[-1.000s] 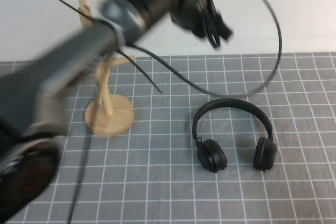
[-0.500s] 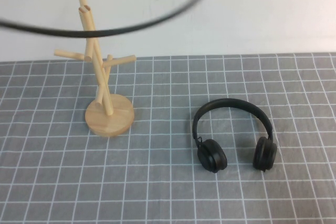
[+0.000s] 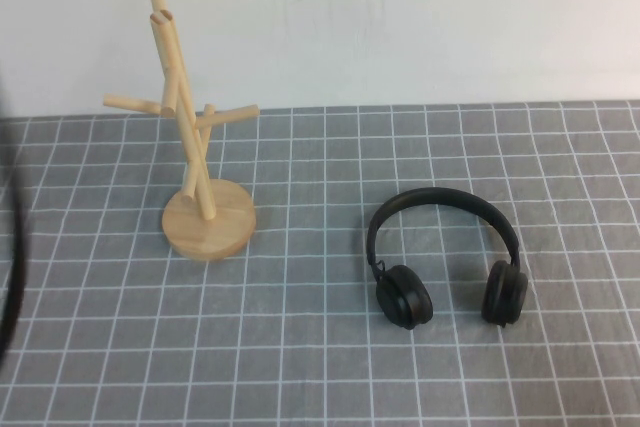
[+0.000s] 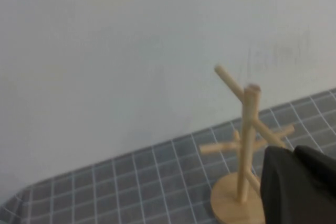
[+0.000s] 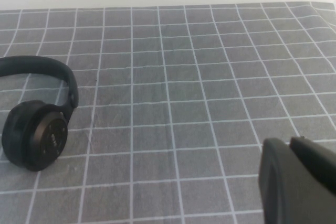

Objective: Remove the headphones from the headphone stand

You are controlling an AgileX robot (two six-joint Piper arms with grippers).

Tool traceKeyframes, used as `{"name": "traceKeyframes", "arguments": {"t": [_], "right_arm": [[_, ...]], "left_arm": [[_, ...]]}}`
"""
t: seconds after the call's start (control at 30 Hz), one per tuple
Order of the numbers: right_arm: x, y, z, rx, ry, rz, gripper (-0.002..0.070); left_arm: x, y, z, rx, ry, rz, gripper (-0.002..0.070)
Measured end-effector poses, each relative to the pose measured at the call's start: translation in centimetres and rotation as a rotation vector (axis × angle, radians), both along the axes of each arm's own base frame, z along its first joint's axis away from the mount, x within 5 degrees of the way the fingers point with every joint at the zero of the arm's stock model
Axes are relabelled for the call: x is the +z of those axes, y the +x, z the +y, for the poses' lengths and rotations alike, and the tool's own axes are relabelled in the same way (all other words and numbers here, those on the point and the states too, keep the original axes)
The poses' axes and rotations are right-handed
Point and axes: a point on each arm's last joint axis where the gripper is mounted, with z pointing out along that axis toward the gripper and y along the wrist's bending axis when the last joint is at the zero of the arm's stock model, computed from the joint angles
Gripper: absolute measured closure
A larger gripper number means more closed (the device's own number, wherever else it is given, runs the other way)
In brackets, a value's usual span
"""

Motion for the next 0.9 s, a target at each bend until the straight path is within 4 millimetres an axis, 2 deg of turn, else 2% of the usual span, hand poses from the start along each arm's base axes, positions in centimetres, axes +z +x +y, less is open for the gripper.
{"name": "traceKeyframes", "arguments": {"t": [0.13,0.23,0.4,0.67,0.9], "right_arm": [[0.0,0.0,0.0,0.0,0.0,0.0,0.0685],[0.0,0.0,0.0,0.0,0.0,0.0,0.0685],[0.0,0.0,0.0,0.0,0.0,0.0,0.0685],[0.0,0.0,0.0,0.0,0.0,0.0,0.0685],[0.0,0.0,0.0,0.0,0.0,0.0,0.0684]], "left_arm": [[-6.3,-2.0,1.3,-0.035,-0.036,0.002,0.0676],[-10.3,-3.2,1.9,-0.075,-0.039,-0.018,0.0676],[-15.5,-3.9,2.0,-0.136,-0.022,-0.028,0.0676],[-19.4,-3.3,0.5,-0.195,-0.11,-0.001,0.0677],[-21.9,-3.0,0.8,-0.136,-0.034,0.102,0.0677]]}}
